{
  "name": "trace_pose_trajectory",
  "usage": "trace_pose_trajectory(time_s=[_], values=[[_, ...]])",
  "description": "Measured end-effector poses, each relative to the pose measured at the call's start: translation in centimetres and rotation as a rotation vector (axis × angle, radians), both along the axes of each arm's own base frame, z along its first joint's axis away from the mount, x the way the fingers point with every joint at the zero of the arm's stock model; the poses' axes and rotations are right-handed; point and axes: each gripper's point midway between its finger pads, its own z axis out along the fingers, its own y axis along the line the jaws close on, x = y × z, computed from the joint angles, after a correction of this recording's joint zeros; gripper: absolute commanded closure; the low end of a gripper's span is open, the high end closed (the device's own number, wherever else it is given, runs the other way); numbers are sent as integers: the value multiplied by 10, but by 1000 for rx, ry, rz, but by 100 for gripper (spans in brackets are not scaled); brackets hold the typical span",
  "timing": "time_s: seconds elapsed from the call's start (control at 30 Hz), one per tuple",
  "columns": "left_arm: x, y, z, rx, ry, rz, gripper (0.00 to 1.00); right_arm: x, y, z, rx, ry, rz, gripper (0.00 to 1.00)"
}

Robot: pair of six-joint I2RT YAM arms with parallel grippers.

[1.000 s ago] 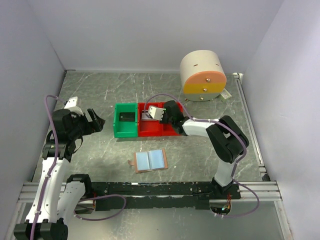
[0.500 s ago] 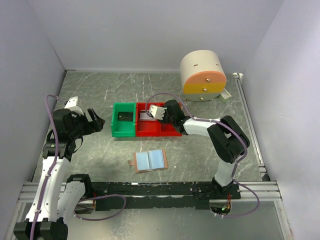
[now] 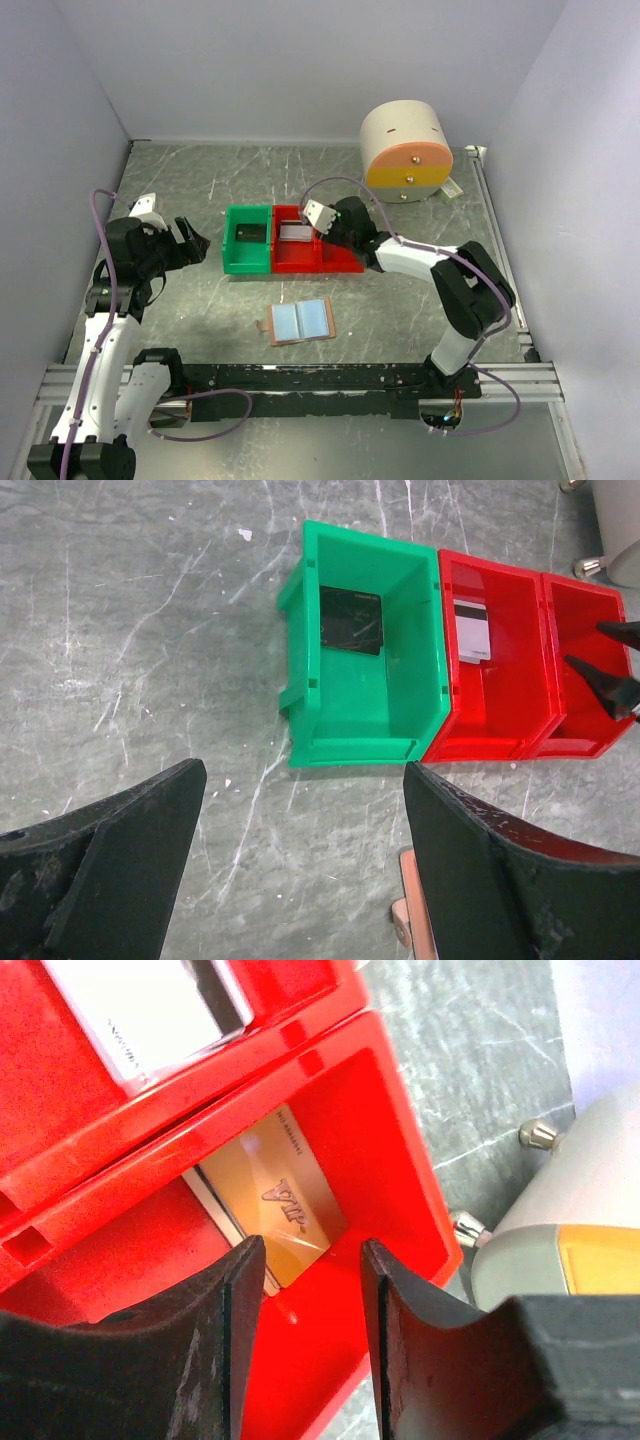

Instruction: Take the credit cards out of the card holder

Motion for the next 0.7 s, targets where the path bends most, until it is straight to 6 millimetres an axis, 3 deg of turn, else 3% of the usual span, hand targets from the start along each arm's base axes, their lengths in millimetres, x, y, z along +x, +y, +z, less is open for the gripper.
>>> trace_pose_trajectory(time_s=[0.23, 0.3, 0.37, 0.53, 0.6, 0.7], values=[[0, 0, 0, 0, -2, 1, 9, -7, 22, 40, 367, 135, -211, 68], [0, 0, 0, 1, -2, 1, 9, -7, 30, 51, 481, 214, -311, 83], [0, 0, 0, 1, -1, 1, 9, -8, 36, 56, 553, 283, -389, 85], [0, 0, -1, 0, 4, 0, 9, -32, 32, 30, 627, 454, -581, 87], [0, 0, -2, -1, 8, -1, 9, -45, 27, 18, 628, 500, -641, 82], [1, -3, -4, -9, 12, -17, 9, -65, 22, 16, 667, 542, -688, 72]])
